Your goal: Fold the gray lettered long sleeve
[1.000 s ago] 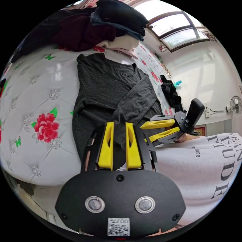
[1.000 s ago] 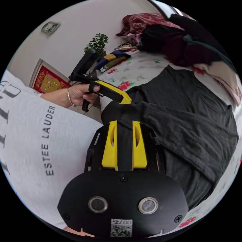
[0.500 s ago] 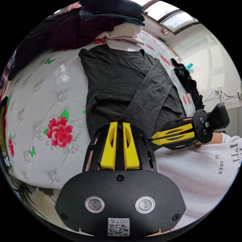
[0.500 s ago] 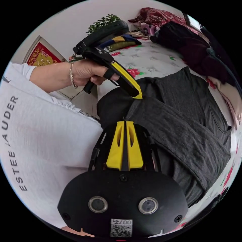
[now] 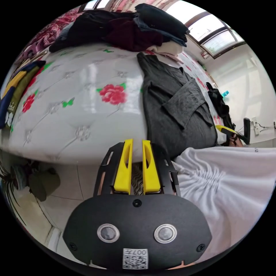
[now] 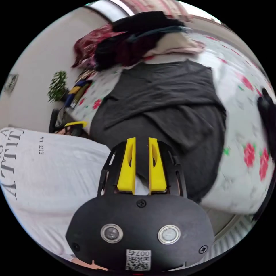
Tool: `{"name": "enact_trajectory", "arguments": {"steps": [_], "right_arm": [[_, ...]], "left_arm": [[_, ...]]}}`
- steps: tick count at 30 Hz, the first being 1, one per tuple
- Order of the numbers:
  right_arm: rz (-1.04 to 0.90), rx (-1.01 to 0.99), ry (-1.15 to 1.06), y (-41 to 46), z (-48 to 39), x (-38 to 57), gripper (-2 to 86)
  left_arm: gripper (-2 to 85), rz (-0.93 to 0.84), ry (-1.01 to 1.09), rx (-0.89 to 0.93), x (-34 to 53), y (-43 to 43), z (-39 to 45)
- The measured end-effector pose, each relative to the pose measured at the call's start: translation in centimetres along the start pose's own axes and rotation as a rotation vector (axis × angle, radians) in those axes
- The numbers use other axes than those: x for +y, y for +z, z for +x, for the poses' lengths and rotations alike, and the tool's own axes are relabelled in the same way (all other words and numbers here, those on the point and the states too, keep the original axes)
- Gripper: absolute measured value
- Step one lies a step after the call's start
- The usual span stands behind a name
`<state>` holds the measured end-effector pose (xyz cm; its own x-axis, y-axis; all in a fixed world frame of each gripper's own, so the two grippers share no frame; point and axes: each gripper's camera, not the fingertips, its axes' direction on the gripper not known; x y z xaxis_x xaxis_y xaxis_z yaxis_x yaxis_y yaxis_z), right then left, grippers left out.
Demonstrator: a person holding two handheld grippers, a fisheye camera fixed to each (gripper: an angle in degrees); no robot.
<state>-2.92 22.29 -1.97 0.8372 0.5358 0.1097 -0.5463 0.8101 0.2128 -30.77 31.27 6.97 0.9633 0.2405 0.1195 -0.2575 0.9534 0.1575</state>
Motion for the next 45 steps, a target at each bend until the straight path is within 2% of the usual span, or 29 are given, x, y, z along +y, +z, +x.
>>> {"name": "enact_trajectory", "arguments": {"steps": [3, 5, 9, 13, 15, 17, 20, 24, 28, 31, 34, 36, 38, 39, 41, 43, 45], "right_arm": [[0.045, 0.107, 0.277, -4.4, 7.9, 6.6, 7.2], [0.04, 0.08, 0.398, -5.8, 11.5, 9.5, 7.8], [0.026, 0.007, 0.486, -5.8, 15.0, 11.7, 8.1], [-0.088, -0.013, 0.468, -2.9, 16.2, 11.0, 6.8], [-0.117, 0.091, 0.417, -2.7, 16.0, 10.9, 4.5], [-0.195, 0.087, 0.358, -2.3, 16.1, 10.7, 2.4], [-0.245, 0.094, 0.243, -3.0, 16.3, 11.2, 0.7], [-0.202, -0.082, 0.178, -5.8, 18.3, 12.3, 0.1], [-0.177, -0.236, 0.183, -7.7, 20.9, 13.1, 0.0], [-0.127, -0.418, 0.232, -9.2, 23.7, 13.0, -0.1], [-0.004, -0.624, 0.31, -11.4, 27.1, 11.5, 0.0], [0.135, -0.765, 0.365, -12.9, 30.0, 9.0, 0.1], [0.224, -0.805, 0.39, -13.5, 31.5, 6.1, 0.3], [0.281, -0.804, 0.408, -13.5, 32.1, 3.7, 0.6], [0.378, -0.741, 0.44, -12.9, 32.2, 0.4, 1.4], [0.42, -0.669, 0.474, -11.4, 31.8, -2.2, 2.4], [0.344, -0.56, 0.509, -9.0, 30.8, -4.4, 3.6]], "left_arm": [[7.6, -0.031, -0.031, -0.001, 3.1, 0.6, -0.8], [9.6, -0.048, -0.03, 0.049, 4.3, 2.1, -0.3], [11.8, -0.126, 0.01, 0.092, 3.8, 5.8, 2.1], [10.8, -0.271, 0.057, 0.038, 1.6, 10.1, 4.7], [6.3, -0.303, 0.088, -0.028, 0.4, 10.9, 5.9], [0.9, -0.379, 0.135, -0.132, -0.6, 11.6, 7.1], [-0.2, -0.374, 0.212, -0.086, -0.3, 10.7, 7.1], [-0.7, -0.364, 0.256, 0.037, 0.8, 6.8, 5.4], [-0.8, -0.334, 0.268, 0.172, 1.2, 2.3, 3.4], [-0.8, -0.271, 0.229, 0.406, -0.6, -0.8, 1.4], [-0.7, -0.132, 0.184, 0.581, -4.3, -4.1, -1.3], [-0.5, -0.03, 0.117, 0.62, -7.5, -5.5, -3.4], [-0.1, 0.078, 0.005, 0.653, -11.0, -6.0, -5.7], [0.4, 0.148, -0.121, 0.657, -13.1, -5.7, -7.3], [2.8, 0.284, -0.291, 0.646, -15.8, -4.5, -8.8], [4.7, 0.267, -0.372, 0.546, -16.8, -3.5, -8.8], [5.9, 0.232, -0.355, 0.465, -17.0, -3.0, -8.4]]}}
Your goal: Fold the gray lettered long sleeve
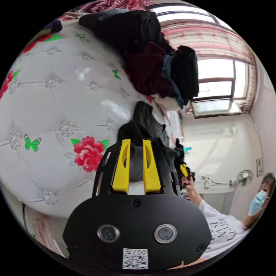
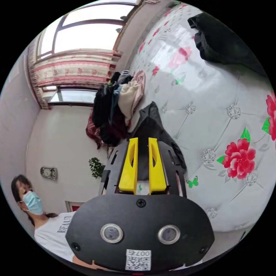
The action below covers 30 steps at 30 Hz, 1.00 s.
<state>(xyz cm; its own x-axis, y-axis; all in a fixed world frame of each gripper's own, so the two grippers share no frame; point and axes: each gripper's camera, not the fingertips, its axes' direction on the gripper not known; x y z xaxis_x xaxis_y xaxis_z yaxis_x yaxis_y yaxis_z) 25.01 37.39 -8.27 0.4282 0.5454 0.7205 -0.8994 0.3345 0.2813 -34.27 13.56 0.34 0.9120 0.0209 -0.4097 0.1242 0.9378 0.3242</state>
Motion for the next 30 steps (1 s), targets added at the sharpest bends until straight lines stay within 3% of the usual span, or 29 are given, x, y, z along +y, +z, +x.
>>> {"name": "enact_trajectory", "arguments": {"steps": [4, 9, 13, 17, 20, 24, 28, 30], "right_arm": [[-0.067, 0.187, -0.1, 1.3, -0.9, 1.1, 4.9], [-0.134, 0.385, -0.159, 1.9, 0.1, 2.5, 6.3], [-0.198, 0.399, -0.162, 4.4, 1.0, 2.0, 6.1], [-0.321, 0.374, -0.151, 8.0, 1.7, 2.1, 2.2], [-0.262, 0.397, -0.26, 5.9, -0.5, 3.2, 0.6], [-0.164, 0.28, -0.348, -0.7, -1.6, 6.7, -0.1], [-0.308, 0.327, -0.251, -0.1, 3.0, 10.8, -0.2], [-0.253, 0.267, -0.203, -1.9, 4.0, 12.4, -0.2]], "left_arm": [[7.3, -0.039, 0.091, -0.179, 2.3, -0.7, 0.1], [8.0, -0.085, 0.157, -0.222, 4.0, 0.1, 0.5], [7.4, -0.168, 0.184, -0.28, 3.0, 3.3, 1.0], [1.0, -0.23, 0.187, -0.292, 1.7, 4.6, 1.3], [-0.5, -0.209, 0.264, -0.244, 1.5, 1.9, 2.3], [-0.8, -0.149, 0.236, -0.124, 3.3, -1.8, 0.9], [-0.9, -0.24, 0.1, -0.125, 6.9, -0.5, -3.3], [-0.9, -0.218, 0.1, -0.103, 7.8, -1.2, -3.5]]}}
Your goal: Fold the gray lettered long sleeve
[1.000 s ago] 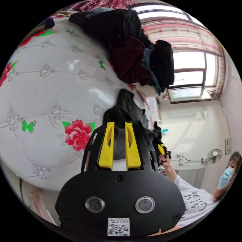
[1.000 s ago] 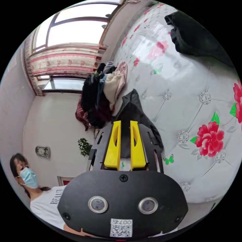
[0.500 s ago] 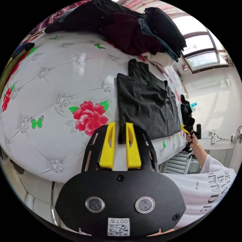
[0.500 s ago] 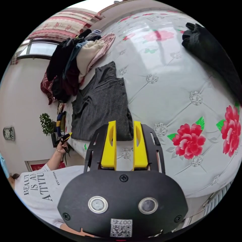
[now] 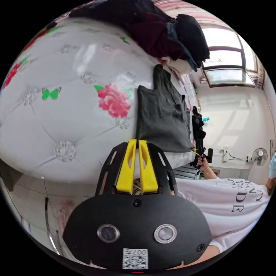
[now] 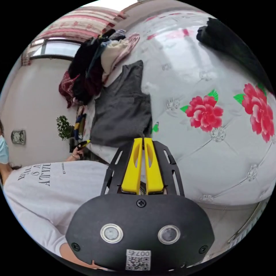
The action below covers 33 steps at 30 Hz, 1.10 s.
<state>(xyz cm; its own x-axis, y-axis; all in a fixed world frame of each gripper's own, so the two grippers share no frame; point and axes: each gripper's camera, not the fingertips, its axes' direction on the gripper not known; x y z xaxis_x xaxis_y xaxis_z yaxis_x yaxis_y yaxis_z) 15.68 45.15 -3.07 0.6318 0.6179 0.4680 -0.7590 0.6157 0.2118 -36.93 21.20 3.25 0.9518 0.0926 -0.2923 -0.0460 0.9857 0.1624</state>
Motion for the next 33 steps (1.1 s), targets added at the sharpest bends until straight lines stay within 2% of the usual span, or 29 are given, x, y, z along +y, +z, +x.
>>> {"name": "enact_trajectory", "arguments": {"steps": [2, 5, 10, 15, 18, 22, 26, 30, 33], "right_arm": [[0.09, -0.059, -0.022, -2.1, -0.6, 1.2, -0.2], [-0.003, -0.013, -0.072, -2.5, -1.4, 2.5, -0.2], [0.054, -0.098, -0.08, -4.7, -1.5, 6.4, -0.2], [0.209, -0.223, -0.05, -8.3, -1.6, 11.4, -0.2], [0.304, -0.279, -0.027, -10.4, -1.2, 12.1, -0.2], [0.35, -0.298, -0.033, -11.7, -1.1, 8.0, 0.0], [0.349, -0.244, 0.02, -10.4, -0.2, -2.2, 0.7], [0.336, -0.052, 0.188, -6.8, 2.3, -9.1, 3.2], [0.351, -0.061, 0.245, -4.7, 3.3, -8.0, 5.1]], "left_arm": [[-0.9, 0.019, 0.054, 0.016, 0.5, -1.6, 0.7], [-0.9, -0.025, 0.089, 0.024, 0.5, -2.3, 0.9], [-0.9, -0.004, 0.1, 0.121, 1.4, -4.6, 2.4], [-0.8, 0.043, 0.084, 0.207, 2.2, -6.7, 4.7], [-0.8, 0.03, 0.085, 0.211, -0.3, -6.7, 6.1], [-0.6, 0.011, 0.083, 0.186, -9.6, -3.7, 7.7], [0.8, 0.039, 0.029, 0.106, -20.1, 1.5, 9.0], [6.1, -0.002, -0.072, -0.068, -24.2, 5.9, 8.6], [8.0, 0.05, -0.024, -0.094, -23.5, 5.9, 8.8]]}}
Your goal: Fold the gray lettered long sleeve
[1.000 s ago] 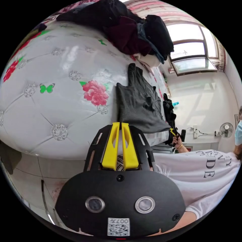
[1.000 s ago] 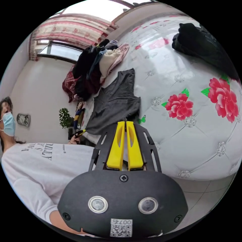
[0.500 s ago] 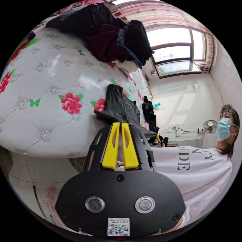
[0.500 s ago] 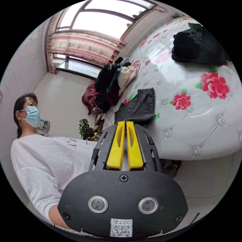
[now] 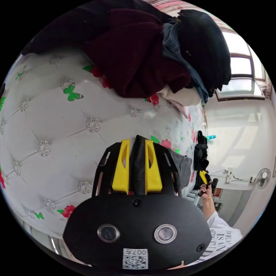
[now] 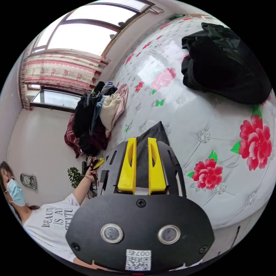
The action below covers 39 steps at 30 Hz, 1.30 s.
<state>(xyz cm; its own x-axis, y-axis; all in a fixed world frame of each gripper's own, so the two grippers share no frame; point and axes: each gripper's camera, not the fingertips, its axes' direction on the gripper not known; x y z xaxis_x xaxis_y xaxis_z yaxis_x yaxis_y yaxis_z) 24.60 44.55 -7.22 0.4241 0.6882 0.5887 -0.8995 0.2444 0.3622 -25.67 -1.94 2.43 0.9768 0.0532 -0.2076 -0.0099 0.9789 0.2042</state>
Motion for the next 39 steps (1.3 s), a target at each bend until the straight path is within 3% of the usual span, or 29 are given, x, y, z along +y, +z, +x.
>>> {"name": "enact_trajectory", "arguments": {"steps": [4, 8, 11, 16, 19, 22, 24, 27, 30, 36, 39], "right_arm": [[0.001, 0.022, 0.058, 0.3, 2.2, 5.2, 7.3], [0.009, -0.015, 0.231, 1.2, 6.0, 11.4, 9.0], [-0.017, -0.097, 0.34, 4.4, 8.1, 13.0, 9.5], [0.1, -0.148, 0.411, 7.0, 8.3, 11.5, 8.2], [0.099, -0.089, 0.285, 7.4, 3.8, 8.0, 7.2], [0.011, 0.012, -0.02, 9.0, -5.9, 3.8, 6.3], [-0.103, 0.106, -0.344, 12.3, -16.3, 2.1, 5.8], [-0.262, 0.138, -0.722, 18.8, -27.8, 4.2, 5.6], [-0.431, 0.067, -0.931, 26.7, -33.7, 8.8, 5.8], [-0.835, -0.015, -0.818, 42.6, -31.2, 15.8, 6.9], [-0.783, -0.098, -0.716, 41.0, -29.4, 13.6, 7.8]], "left_arm": [[7.2, 0.067, 0.112, -0.084, 5.5, -2.4, 0.2], [6.3, 0.067, 0.09, -0.076, 10.8, -3.8, -0.6], [6.7, 0.038, 0.034, 0.023, 13.7, -3.6, -1.4], [7.5, 0.039, -0.107, 0.161, 15.8, -2.8, -3.6], [7.6, 0.052, -0.135, 0.19, 16.5, -3.2, -4.4], [7.9, 0.058, -0.151, 0.186, 17.1, -3.9, -5.2], [8.2, 0.071, -0.169, 0.209, 17.5, -4.2, -6.0], [8.3, 0.085, -0.201, 0.231, 18.4, -4.6, -7.3], [8.8, 0.1, -0.229, 0.261, 19.4, -4.7, -8.5], [11.1, 0.079, -0.256, 0.351, 20.9, -4.1, -10.3], [12.9, 0.067, -0.229, 0.395, 21.1, -3.7, -10.4]]}}
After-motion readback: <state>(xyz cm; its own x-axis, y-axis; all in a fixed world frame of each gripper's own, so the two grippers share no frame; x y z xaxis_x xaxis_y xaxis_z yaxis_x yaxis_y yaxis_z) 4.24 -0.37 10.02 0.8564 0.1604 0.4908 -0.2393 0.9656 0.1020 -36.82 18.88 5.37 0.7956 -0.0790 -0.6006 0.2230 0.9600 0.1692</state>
